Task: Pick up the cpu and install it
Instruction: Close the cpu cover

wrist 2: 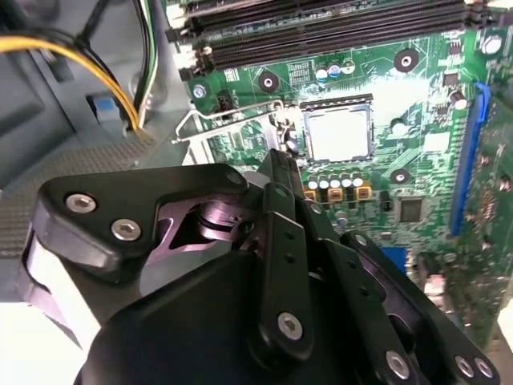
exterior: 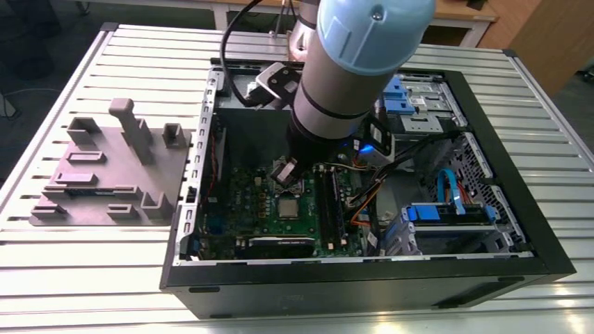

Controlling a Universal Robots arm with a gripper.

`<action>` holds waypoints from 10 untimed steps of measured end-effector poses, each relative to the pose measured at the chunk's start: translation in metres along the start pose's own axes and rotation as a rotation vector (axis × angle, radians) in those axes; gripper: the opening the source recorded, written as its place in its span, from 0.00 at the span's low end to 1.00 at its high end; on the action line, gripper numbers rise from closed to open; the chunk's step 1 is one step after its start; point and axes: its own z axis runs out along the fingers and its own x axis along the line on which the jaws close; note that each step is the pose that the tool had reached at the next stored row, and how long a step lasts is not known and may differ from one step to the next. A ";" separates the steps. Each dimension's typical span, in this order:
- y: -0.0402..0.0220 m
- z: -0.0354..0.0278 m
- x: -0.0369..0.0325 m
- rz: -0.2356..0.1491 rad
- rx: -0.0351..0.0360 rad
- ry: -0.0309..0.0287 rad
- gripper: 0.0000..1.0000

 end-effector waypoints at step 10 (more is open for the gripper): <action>-0.0114 0.0004 -0.0120 -0.055 0.0015 0.0058 0.11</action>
